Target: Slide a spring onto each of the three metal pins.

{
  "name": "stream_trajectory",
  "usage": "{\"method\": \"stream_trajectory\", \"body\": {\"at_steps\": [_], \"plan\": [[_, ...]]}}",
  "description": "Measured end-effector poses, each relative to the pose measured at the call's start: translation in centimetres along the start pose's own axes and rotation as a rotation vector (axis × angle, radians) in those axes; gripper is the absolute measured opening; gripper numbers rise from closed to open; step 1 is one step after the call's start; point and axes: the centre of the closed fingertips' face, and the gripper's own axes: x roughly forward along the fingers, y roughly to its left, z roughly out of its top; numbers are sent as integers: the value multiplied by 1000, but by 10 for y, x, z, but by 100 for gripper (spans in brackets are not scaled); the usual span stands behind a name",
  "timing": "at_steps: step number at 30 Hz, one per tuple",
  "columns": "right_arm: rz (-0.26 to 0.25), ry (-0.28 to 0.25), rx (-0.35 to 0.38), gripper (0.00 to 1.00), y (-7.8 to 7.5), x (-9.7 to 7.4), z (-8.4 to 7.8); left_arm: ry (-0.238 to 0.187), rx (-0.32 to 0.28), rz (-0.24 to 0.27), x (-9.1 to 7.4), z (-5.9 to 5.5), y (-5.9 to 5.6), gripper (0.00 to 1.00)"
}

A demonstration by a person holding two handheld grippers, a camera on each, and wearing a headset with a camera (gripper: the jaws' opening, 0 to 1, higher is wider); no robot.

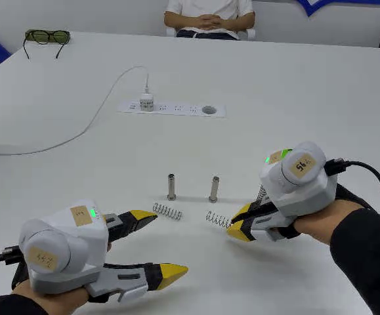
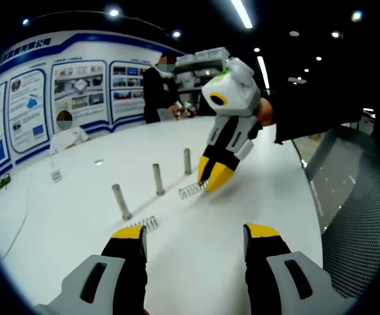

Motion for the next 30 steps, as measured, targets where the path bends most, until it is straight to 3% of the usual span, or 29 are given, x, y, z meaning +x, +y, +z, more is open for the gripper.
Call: {"method": "stream_trajectory", "body": {"at_steps": [17, 30], "plan": [[124, 16, -107, 11, 35, -12, 11, 11, 42, -49, 7, 2, -10, 55], [209, 47, -187, 11, 57, -15, 9, 8, 91, -117, 17, 8, -28, 44]]}}
